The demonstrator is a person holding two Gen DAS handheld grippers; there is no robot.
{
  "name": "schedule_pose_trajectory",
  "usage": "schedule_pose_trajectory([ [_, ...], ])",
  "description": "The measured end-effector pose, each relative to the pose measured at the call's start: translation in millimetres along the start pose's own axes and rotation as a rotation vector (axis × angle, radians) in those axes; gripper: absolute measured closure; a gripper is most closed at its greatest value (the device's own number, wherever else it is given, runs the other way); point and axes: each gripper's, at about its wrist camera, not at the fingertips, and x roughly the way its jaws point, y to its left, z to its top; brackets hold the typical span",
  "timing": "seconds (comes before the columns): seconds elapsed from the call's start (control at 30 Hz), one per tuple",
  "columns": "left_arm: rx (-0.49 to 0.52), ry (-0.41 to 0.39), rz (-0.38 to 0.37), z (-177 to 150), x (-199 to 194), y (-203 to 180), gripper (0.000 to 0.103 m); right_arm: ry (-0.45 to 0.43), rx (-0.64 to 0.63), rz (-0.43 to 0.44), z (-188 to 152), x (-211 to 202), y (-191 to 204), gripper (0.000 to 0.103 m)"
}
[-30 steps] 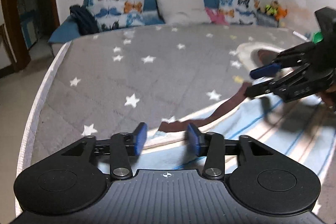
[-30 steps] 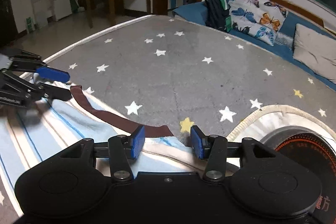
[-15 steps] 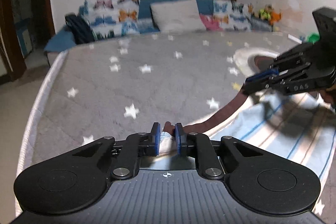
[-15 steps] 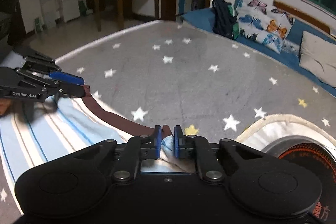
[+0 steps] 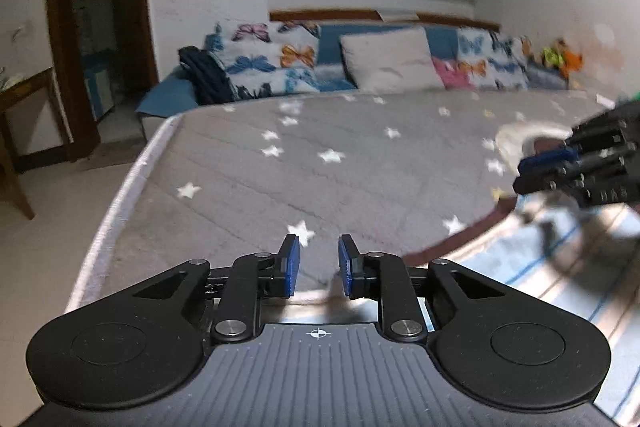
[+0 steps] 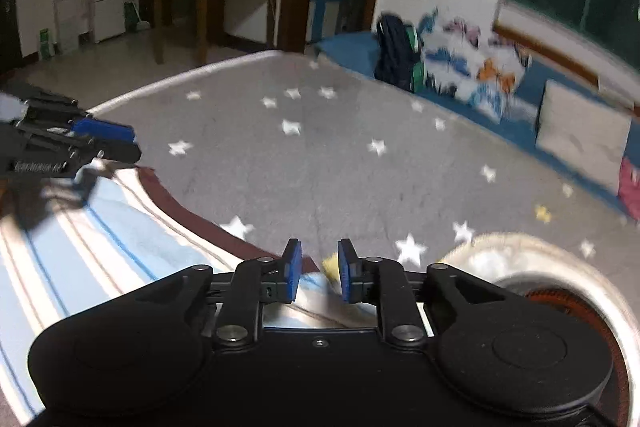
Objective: Fold clothes
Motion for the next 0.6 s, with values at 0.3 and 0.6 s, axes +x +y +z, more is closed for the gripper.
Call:
schedule_pose_trajectory([
  [0.3, 0.082, 0.072, -0.069, -19, -2, -44, 0.081, 0.017, 0.048, 0.061, -15, -8, 8, 0.082],
  [0.6, 0.024, 0.078, 0.0, -31, -7, -14, 0.08, 0.025, 0.123, -0.009, -39, -24, -23, 0.081],
])
